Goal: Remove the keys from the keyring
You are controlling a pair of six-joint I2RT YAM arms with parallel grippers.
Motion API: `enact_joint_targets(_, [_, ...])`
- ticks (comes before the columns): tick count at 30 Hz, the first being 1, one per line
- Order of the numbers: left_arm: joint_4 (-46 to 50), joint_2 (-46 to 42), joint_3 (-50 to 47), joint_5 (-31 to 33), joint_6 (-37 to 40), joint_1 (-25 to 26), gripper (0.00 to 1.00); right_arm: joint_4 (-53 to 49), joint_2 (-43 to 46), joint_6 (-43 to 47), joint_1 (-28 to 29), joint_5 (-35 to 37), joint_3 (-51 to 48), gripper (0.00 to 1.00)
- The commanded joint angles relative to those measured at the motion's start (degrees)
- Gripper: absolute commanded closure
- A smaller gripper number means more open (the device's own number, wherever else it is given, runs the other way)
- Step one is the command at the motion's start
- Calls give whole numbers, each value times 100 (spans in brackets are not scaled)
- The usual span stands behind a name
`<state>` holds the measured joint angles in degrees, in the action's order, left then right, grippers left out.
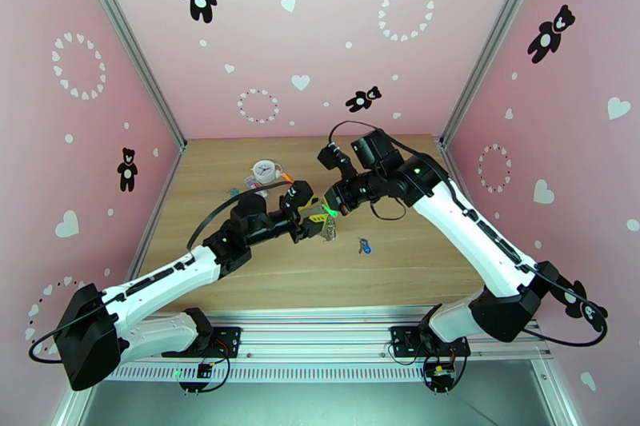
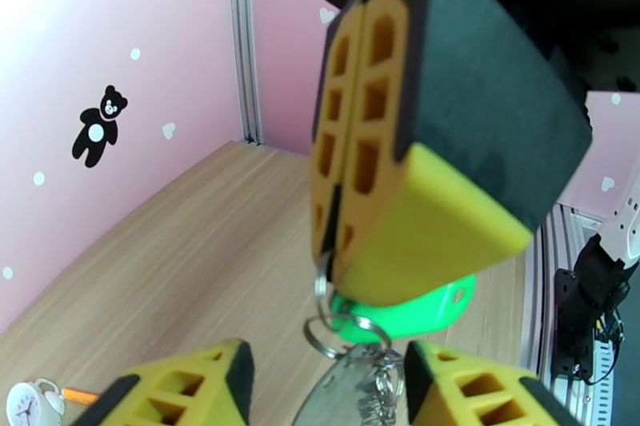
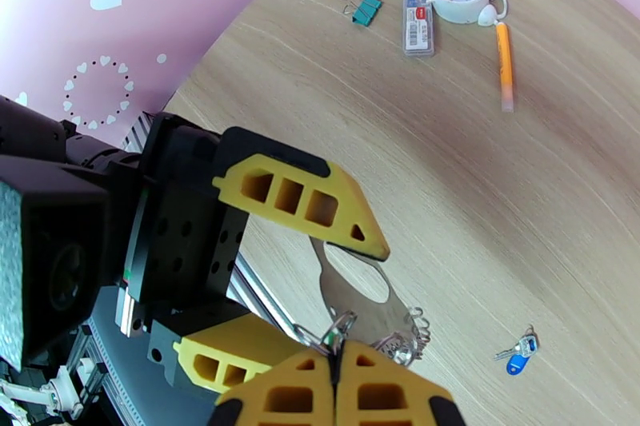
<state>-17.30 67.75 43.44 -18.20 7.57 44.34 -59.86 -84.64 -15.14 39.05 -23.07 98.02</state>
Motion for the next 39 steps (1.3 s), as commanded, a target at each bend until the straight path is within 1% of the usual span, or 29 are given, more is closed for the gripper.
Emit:
enact_joint_targets(1, [-207,11,-28,175,161,31,54,79,123,-103,41,-22,-14,100])
enact_joint_targets(6, [-337,26,-78,149,368,31,60,69,199,-110,42,-33,-46,100])
enact_joint_targets(7, [-301,52,-45,151,375,31,60,92,209,-126,42,-45,-46,100])
enact_joint_targets(9, [-234,96,15,93,439,31,54,113,232,-160,58,-63,-46,100])
enact_joint_targets(12, [-441,120,-69,43,598,31,52,188,268,-233,56,-58,-89,100])
enact_joint_targets(14, [-484,162,-60,110,688,31,48,240,296,-282,52,-72,-129,100])
enact_joint_targets(20, [-716,221,-28,434,671,42,48,341,321,-350,85,-40,-273,100])
enact_joint_targets(24, [-665,201,-43,606,752,57,48,361,360,-358,82,54,-266,100])
enact_joint_targets(32, [-482,13,-86,582,945,57,59,238,360,-297,85,88,-180,100])
enact_joint_targets(34, [-459,1,-69,523,967,58,60,240,372,-297,83,77,-169,100])
enact_joint_targets(39, [-440,-68,-29,426,967,58,67,176,397,-253,87,48,-153,100])
